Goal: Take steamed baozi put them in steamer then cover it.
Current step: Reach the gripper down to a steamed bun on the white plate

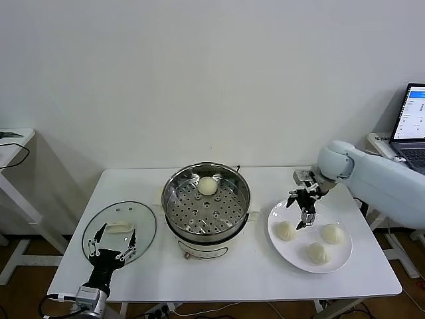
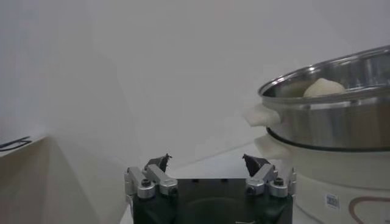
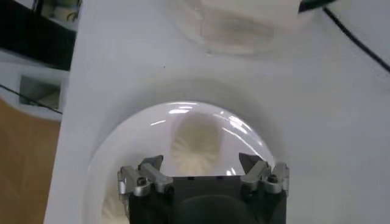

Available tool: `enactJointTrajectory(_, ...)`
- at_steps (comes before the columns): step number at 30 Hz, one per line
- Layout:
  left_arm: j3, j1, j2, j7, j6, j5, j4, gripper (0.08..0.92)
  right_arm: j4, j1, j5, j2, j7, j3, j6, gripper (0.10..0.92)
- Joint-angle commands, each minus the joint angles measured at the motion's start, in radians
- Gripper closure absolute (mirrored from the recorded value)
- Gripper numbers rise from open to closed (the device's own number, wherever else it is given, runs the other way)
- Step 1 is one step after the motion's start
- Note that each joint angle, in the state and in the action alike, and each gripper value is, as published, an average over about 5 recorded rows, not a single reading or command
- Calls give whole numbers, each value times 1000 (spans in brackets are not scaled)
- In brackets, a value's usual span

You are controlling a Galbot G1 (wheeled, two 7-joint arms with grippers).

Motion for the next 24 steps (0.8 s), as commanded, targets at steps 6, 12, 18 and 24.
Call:
enactJointTrajectory(6,2,1,-3,-3,1,2,-1,177,-37,-152,-92,15,55,98,-35,203)
enactJointTrajectory(12,4,3,-4,-2,-1,5,-1,177,-50,-163,-102,37,76,107,-32,203)
enactJointTrajectory(18,1,2,-3,-1,-2,5,0,177,-58,-171,-110,45,78,110,-30,203)
enactJointTrajectory(24,3,-3,-4,-1,-1,4,1,177,-61,-178,-114,52,78,120,-29,203)
